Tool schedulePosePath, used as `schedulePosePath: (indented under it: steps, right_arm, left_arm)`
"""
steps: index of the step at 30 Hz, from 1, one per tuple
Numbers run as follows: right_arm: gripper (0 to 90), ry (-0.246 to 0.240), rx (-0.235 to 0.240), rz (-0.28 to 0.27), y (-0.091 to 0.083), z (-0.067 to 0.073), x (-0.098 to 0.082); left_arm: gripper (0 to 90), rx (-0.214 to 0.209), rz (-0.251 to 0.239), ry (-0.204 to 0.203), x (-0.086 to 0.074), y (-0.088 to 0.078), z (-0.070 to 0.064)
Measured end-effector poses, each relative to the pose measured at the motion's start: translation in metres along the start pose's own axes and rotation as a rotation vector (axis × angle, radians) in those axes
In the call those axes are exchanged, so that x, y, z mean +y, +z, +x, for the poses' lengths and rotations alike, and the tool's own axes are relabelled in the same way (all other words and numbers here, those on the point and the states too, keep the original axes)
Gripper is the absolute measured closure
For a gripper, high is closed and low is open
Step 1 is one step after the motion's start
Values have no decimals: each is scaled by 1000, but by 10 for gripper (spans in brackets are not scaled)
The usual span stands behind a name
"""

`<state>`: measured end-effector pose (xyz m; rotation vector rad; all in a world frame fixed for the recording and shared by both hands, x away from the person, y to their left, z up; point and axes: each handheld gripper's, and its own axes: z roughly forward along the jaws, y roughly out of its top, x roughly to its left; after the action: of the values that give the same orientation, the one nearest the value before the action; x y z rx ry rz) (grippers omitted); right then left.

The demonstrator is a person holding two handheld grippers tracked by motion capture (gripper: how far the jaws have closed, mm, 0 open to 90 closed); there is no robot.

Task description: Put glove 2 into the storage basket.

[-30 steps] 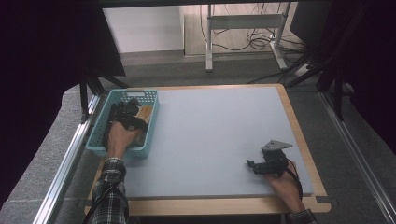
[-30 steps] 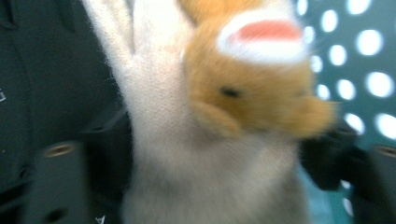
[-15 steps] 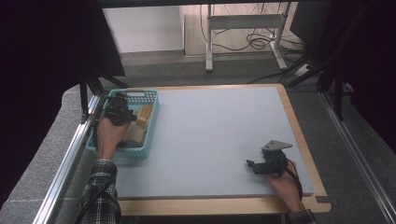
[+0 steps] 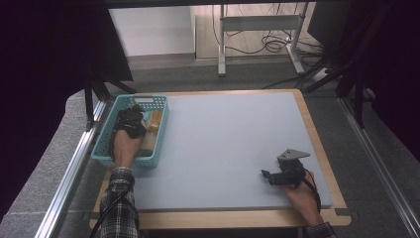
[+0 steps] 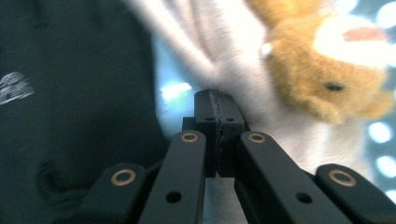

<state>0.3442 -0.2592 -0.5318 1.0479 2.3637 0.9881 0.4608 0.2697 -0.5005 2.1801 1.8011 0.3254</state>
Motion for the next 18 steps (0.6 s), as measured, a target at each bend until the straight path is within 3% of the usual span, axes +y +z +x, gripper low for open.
schedulePosePath:
  steps: [3,8,11,18]
  right_arm:
    - [157,0,1,0,0,0,0]
    - [157,0,0,0,0,0,0]
    - [157,0,0,0,0,0,0]
    - [157,0,0,0,0,0,0]
  left_arm:
    - [900,13,4,11,2,1,-4]
    - [891,5,-23,-7,-2,-2,5]
    - [816,29,-54,-2,-5,-6,8]
    - [674,36,-137,-18,-9,-22,19]
